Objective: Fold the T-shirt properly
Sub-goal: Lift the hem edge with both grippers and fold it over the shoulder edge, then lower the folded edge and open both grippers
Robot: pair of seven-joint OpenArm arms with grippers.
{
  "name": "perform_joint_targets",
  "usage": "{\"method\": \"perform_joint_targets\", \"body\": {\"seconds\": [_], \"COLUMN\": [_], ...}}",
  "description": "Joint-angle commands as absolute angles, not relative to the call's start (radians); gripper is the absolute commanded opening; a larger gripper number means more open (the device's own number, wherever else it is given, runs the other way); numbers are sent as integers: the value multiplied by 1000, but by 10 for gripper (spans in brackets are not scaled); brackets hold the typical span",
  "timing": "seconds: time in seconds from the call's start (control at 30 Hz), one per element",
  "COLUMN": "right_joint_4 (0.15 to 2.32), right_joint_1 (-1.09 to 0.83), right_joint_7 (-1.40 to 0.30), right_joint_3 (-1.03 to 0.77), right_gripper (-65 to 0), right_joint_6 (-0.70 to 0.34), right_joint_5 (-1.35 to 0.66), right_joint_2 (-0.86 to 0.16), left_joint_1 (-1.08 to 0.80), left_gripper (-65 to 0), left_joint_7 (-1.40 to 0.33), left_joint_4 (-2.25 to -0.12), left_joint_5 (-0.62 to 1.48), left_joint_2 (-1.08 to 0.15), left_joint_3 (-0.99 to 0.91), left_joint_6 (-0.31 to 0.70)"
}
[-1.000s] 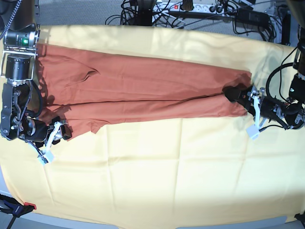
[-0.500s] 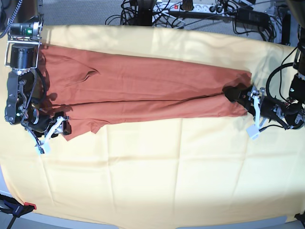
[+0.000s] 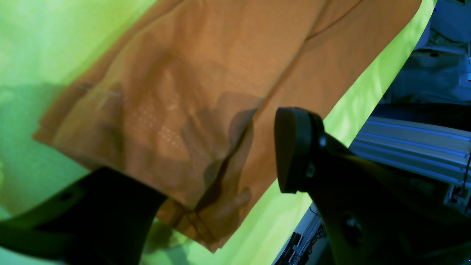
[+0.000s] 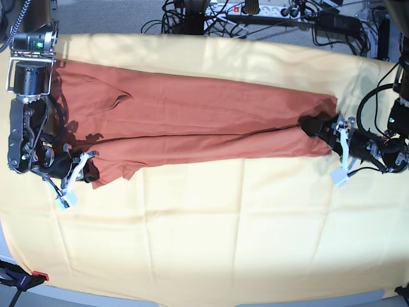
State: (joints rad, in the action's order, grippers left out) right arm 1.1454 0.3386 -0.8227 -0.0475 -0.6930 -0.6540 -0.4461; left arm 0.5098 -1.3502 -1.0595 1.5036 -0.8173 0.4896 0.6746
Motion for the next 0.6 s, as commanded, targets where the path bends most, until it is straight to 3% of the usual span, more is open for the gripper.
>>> {"method": "perform_joint_targets", "body": {"seconds": [0.0, 0.57], "right_joint_4": [1173, 1602], "right_joint_1": [365, 77], "right_joint_7": [-805, -849], "right_joint_3": [-52, -52], "right_gripper": [-650, -650], "right_joint_6": [-698, -698], "right_joint_5": [-689, -737], "right_joint_2": [-463, -537], "left_joint_1": [522, 522], "left_gripper": [-288, -288], "left_joint_7": [-1354, -1353], "left_joint_4": [-1065, -1065], "left_joint_5": [1484, 1484], "left_joint_2": [-834, -834], "left_joint_3": [488, 488], "left_joint_6": [680, 698]}}
